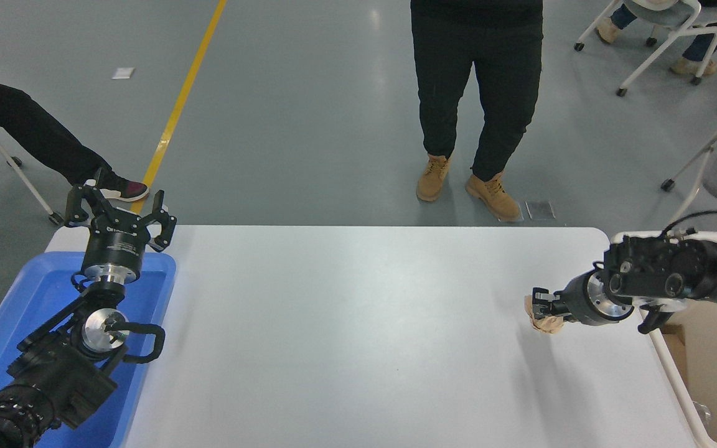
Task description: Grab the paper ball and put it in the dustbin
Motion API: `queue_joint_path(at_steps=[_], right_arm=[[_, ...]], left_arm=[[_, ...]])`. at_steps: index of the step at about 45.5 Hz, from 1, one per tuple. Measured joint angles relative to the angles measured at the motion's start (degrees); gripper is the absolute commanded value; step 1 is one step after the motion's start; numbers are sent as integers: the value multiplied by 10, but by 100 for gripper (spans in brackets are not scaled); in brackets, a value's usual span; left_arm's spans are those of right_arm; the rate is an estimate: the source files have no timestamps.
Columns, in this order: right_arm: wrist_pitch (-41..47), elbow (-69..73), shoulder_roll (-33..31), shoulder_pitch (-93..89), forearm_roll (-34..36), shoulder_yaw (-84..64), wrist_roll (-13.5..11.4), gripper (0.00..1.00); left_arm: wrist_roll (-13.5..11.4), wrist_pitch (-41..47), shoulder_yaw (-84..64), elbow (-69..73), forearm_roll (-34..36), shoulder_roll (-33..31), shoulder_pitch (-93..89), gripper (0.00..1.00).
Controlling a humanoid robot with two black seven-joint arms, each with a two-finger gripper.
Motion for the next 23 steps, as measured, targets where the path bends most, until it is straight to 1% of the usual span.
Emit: queue_joint_path(at_steps=[23], right_arm=[[97, 110, -133, 258, -1, -24, 0, 0]], left_arm=[[0, 0, 0, 0, 0, 0, 0, 99]])
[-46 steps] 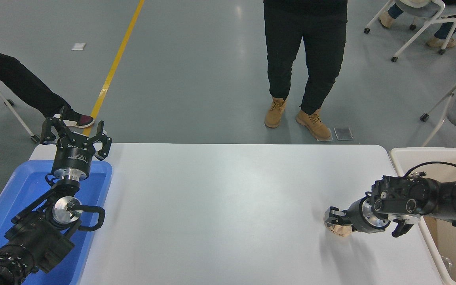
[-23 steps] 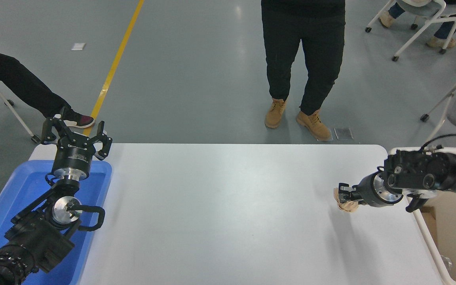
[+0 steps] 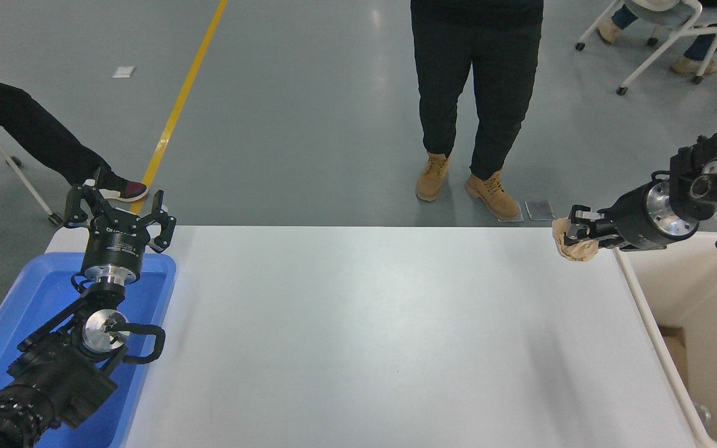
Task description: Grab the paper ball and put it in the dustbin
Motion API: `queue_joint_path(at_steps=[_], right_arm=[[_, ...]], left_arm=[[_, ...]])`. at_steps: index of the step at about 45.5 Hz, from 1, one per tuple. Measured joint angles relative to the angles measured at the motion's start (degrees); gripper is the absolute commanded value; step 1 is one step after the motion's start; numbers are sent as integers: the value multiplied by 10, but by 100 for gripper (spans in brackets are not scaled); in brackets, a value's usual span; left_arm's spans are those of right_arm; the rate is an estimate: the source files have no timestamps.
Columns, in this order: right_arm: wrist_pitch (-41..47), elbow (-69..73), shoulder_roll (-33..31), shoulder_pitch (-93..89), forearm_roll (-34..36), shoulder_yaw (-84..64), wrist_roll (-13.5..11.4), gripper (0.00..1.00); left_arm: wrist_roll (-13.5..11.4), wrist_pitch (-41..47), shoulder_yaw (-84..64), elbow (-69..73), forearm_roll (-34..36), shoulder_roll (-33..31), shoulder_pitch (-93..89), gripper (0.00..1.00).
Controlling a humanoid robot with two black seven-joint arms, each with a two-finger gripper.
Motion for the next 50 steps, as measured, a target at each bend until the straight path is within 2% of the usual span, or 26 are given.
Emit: queue_joint_path(at_steps=[18, 50], right_arm=[[81, 21, -79, 161, -2, 0, 0, 0], [103, 25, -101, 204, -2, 0, 0, 0]], left_arm=[[0, 0, 0, 0, 0, 0, 0, 99], [0, 0, 1, 0, 0, 0, 0, 99]])
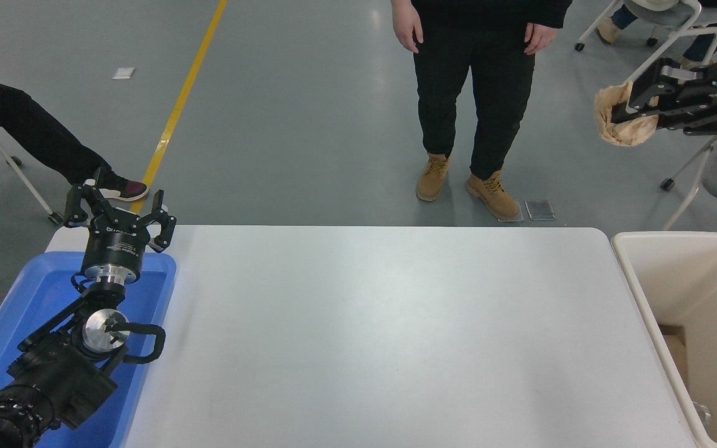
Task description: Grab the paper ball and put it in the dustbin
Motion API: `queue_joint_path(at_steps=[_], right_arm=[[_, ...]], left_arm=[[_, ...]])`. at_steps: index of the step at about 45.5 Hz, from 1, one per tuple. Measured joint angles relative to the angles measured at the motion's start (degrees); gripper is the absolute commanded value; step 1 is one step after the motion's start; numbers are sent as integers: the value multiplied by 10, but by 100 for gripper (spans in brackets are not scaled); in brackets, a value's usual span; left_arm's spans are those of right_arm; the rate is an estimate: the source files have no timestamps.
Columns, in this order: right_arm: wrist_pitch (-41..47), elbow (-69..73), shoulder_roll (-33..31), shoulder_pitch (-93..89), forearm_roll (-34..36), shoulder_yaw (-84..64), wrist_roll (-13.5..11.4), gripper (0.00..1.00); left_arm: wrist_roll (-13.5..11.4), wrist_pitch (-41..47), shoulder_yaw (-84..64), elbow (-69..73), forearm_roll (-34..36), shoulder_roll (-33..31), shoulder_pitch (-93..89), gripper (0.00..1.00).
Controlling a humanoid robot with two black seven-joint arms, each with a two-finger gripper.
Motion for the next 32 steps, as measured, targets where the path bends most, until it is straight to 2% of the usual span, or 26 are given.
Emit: queue_joint_path(at_steps=[32], right_arm=[[-5, -15, -1, -10, -3, 2, 0, 0]], left_arm=[[0, 0, 0, 0, 0, 0, 0, 99]])
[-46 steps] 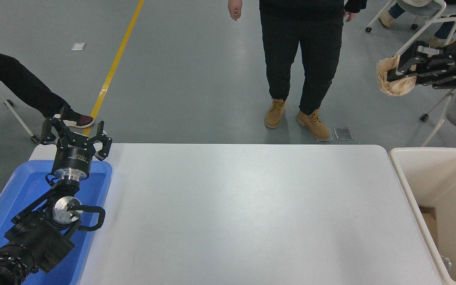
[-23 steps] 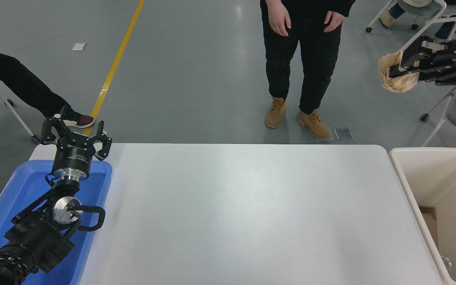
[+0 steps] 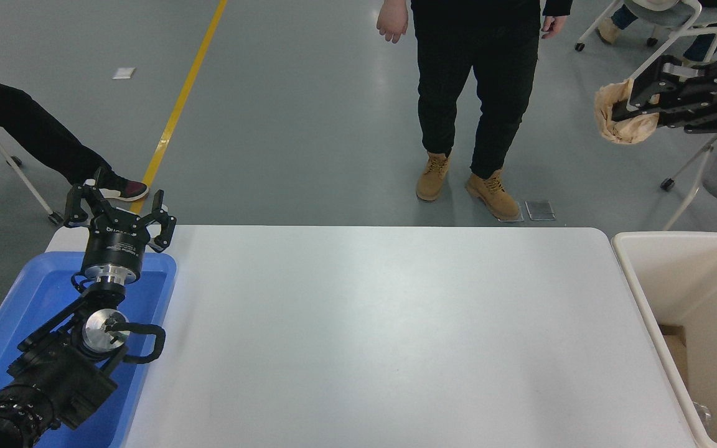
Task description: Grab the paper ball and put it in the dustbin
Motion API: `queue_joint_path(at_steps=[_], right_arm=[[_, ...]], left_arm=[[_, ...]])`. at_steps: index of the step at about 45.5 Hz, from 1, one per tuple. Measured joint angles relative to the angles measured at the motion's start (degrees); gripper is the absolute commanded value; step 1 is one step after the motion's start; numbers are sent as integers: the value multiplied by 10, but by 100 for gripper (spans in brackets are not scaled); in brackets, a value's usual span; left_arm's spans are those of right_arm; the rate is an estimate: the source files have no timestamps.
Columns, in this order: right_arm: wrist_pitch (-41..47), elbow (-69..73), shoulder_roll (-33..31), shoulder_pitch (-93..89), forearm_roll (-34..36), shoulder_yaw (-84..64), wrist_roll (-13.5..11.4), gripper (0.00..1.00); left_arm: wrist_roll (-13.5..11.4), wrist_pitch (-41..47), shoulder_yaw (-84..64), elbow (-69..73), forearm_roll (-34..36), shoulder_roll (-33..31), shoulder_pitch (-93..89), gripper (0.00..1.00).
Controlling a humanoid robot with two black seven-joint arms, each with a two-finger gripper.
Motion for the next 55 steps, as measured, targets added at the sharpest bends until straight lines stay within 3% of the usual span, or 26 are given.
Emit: queue_joint_path(at_steps=[26, 42, 55], right_arm=[[-128, -372, 14, -338, 38, 113, -4, 0], [-256, -562, 63, -598, 196, 165, -5, 0], [-369, -630, 131, -758, 318, 184, -6, 0]], left_arm=[[0, 0, -1, 0, 0, 0, 0, 99], [0, 0, -1, 0, 0, 0, 0, 99], [0, 0, -1, 0, 0, 0, 0, 99]])
